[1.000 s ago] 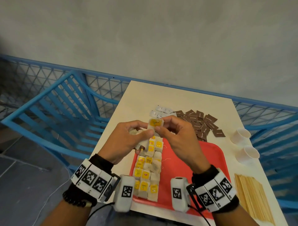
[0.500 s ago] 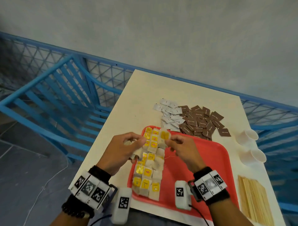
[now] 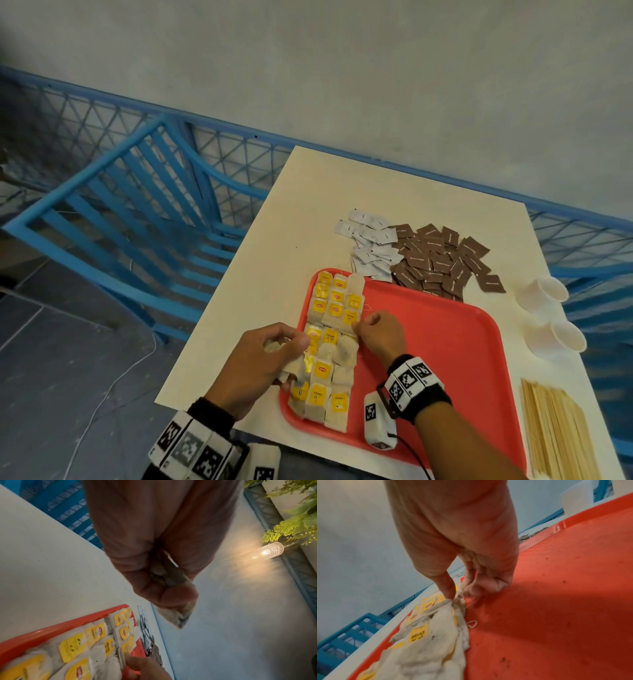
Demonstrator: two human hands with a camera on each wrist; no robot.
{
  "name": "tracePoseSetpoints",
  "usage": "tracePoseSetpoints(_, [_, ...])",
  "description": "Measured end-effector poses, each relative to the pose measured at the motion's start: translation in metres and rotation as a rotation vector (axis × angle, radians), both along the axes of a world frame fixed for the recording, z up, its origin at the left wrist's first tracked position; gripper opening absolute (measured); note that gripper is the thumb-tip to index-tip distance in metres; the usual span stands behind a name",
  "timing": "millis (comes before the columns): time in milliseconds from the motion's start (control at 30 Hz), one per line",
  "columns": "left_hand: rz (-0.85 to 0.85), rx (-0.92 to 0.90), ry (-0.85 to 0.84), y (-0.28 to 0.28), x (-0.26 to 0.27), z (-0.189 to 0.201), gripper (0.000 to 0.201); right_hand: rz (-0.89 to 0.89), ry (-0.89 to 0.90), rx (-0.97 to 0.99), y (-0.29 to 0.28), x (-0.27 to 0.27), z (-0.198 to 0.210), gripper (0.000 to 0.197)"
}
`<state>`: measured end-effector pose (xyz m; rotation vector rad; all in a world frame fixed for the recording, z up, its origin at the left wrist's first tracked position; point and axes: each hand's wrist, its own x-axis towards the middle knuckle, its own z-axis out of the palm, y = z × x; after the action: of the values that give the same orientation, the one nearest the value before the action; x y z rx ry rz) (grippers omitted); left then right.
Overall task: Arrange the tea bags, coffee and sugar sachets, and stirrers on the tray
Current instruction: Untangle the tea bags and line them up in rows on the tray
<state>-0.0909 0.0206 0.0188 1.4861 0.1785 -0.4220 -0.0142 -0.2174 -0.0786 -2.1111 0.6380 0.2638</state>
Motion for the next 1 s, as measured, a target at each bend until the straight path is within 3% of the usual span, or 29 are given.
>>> tracePoseSetpoints(167, [0.031,-0.140,0.062,-0.006,0.004,0.015,0.034,0.160,0.034,-0.156,0.007,0.004,0.009,0.036])
tracePoseSetpoints(267, [0.024,-0.198,0.063,-0.008,0.009,0.020,0.029,0.172,-0.125,-0.156,0.014,0.001,0.047,0.033])
tracePoseSetpoints(367, [-0.001,-0.309,0.047,-0.015,0.013,0.031,0.032,0.304,-0.243,0.224,0.020,-0.032,0.112,0.028])
tracePoseSetpoints(433, [-0.033,-0.353,0.015,-0.025,0.014,0.041,0.027,0.459,-0.155,0.529,0.022,-0.061,0.144,0.035])
tracePoseSetpoints(500, [-0.079,-0.358,-0.007,-0.037,0.014,0.049,0.027,0.507,-0.129,0.634,0.021,-0.082,0.156,0.037])
tracePoseSetpoints(633, [-0.084,-0.404,0.018,-0.054,0.008,0.058,0.029,0.368,-0.218,0.616,0.014,-0.096,0.161,0.032])
tracePoseSetpoints(733, [-0.025,-0.433,0.041,-0.059,0.004,0.063,0.028,0.260,-0.175,0.780,0.010,-0.102,0.163,0.032])
tracePoseSetpoints(867, [0.023,-0.501,0.042,-0.056,0.004,0.068,0.026,0.189,-0.122,0.977,0.004,-0.109,0.166,0.017])
tracePoseSetpoints(933, [-0.049,-0.409,-0.029,-0.054,0.004,0.071,0.022,0.197,-0.095,1.023,0.000,-0.112,0.170,0.020])
tracePoseSetpoints(1000, [-0.169,-0.200,-0.176,-0.052,0.003,0.079,0.020,0.220,-0.068,1.040,-0.007,-0.115,0.171,0.027])
